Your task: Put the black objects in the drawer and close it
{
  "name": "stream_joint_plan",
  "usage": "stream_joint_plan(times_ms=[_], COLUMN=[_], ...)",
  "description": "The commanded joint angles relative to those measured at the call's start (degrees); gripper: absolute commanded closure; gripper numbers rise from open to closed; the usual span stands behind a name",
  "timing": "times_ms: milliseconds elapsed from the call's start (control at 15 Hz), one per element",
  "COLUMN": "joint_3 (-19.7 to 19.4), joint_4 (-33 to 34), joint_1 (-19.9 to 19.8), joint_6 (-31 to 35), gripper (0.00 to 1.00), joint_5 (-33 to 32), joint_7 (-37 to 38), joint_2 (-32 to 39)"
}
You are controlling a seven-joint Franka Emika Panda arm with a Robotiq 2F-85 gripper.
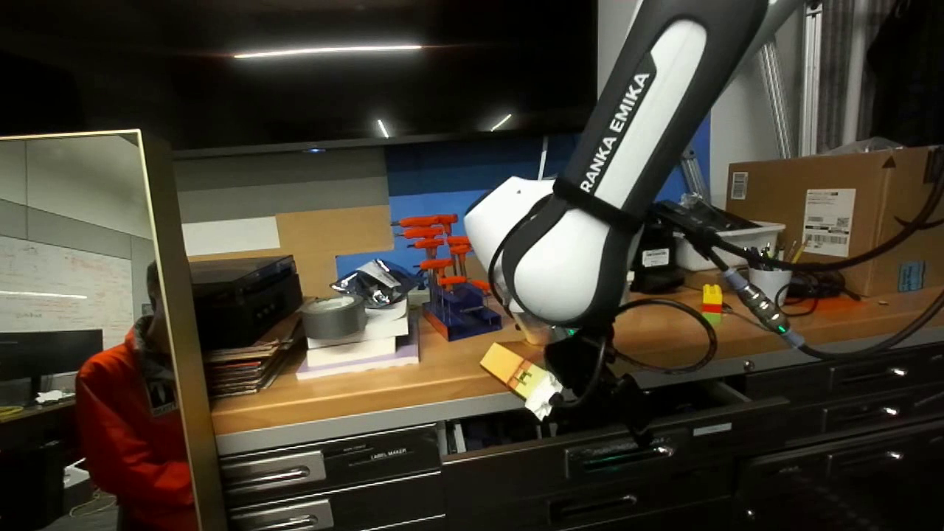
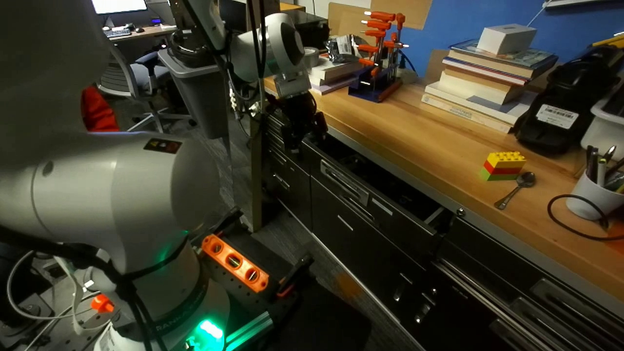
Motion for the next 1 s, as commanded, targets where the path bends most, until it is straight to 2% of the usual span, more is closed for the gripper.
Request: stream_joint_plan(times_ms=[0, 133, 333, 600, 933], joint_3=[10.90, 15.75, 19.52, 20.76, 20.22], joint_4=[-0.39, -0.64, -1.24, 0.41, 3.35], joint_1=[-9.86, -15.62, -22.09, -28.36, -32.12], joint_6=[-9.37, -10.23, -6.89, -1.37, 8.05], gripper=[0.00, 0.00, 0.00, 0.00, 0.00], joint_5=[1.81, 4.48, 9.01, 15.46, 22.22], joint_7=[-0.11, -2.64, -7.99, -16.92, -24.09], joint_2=[-3.27, -1.98, 1.24, 8.61, 16.91])
